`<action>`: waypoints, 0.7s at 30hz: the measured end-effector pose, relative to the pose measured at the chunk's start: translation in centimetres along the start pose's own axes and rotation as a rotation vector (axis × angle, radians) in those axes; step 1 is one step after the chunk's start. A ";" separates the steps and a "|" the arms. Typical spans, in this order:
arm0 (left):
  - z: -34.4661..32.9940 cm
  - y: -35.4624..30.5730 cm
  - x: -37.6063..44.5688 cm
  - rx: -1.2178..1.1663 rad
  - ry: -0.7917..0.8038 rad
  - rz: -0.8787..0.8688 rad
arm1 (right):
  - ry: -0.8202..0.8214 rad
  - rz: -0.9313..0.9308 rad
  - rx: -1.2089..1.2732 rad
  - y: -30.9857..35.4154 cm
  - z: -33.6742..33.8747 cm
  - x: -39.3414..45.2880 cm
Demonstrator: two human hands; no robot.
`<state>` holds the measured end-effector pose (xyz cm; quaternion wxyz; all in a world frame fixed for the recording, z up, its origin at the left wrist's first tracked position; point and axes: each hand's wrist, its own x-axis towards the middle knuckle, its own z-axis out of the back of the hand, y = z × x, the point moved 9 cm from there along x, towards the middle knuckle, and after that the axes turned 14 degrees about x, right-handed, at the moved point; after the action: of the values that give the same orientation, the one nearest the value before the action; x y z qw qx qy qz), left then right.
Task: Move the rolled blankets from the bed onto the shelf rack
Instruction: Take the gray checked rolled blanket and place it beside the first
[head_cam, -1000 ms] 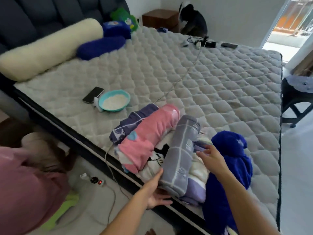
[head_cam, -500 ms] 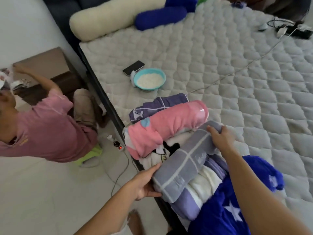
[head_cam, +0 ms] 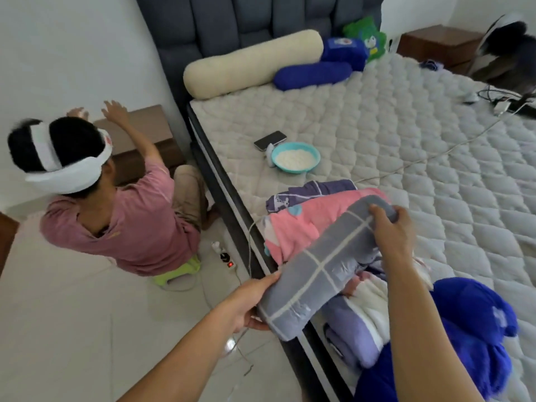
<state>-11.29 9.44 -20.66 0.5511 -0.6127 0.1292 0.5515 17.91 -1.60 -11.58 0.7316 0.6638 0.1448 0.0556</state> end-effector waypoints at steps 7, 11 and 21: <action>15.2 8.3 -8.2 -0.305 -0.289 -0.175 | 0.278 0.283 0.067 10.2 -15.6 -15.0; 25.9 17.0 -13.4 -0.578 -0.529 -0.257 | 0.526 0.471 0.087 13.7 -26.4 -27.8; 40.8 44.0 -29.4 -1.268 -1.453 -0.149 | 1.403 0.651 0.244 16.4 -46.1 -66.8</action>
<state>-77.35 13.80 -11.19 0.0972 -0.3125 -0.6040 0.7267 -57.06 25.95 10.33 0.3377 0.5584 0.3763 0.6576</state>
